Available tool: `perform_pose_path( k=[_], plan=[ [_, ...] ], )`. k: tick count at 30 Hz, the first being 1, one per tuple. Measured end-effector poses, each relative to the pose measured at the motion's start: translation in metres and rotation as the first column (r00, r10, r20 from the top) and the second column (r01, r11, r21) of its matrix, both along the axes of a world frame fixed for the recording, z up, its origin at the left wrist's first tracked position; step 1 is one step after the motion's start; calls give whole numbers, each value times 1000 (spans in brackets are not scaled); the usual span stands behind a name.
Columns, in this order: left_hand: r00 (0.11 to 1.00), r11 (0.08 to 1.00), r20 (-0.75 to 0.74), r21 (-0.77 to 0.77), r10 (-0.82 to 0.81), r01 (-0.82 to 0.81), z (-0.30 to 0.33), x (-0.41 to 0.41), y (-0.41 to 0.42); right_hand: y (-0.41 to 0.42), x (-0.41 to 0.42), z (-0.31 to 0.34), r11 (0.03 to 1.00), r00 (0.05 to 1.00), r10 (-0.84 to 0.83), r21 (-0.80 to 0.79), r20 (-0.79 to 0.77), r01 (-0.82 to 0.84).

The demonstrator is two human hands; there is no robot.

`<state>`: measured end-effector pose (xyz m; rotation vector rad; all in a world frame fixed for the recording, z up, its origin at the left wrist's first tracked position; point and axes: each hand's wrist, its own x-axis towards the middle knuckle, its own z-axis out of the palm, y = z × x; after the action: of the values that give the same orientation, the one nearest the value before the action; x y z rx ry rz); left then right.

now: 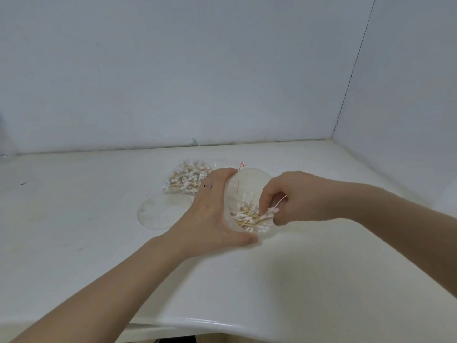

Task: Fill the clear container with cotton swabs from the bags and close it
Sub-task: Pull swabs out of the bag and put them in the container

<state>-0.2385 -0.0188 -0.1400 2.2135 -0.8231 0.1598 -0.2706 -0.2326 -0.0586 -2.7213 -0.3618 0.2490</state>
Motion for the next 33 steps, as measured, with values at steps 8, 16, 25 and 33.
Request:
perform_pose_path(
  k=[8,16,25,33],
  plan=[
    [999,1000,37,27,-11,10,3,-1,-3,1,-17,-3,978,996,85,-194,15,-80],
    [1000,999,19,32,13,-13,1,-1,-1,-2,-22,-12,976,992,125,-184,29,-118],
    [1000,999,14,31,25,-26,3,-3,-4,-5,-20,-28,983,976,-45,186,212,4],
    [1000,999,29,49,4,-5,4,-4,-4,-8,-22,-27,995,972,80,45,223,-92]
  ],
)
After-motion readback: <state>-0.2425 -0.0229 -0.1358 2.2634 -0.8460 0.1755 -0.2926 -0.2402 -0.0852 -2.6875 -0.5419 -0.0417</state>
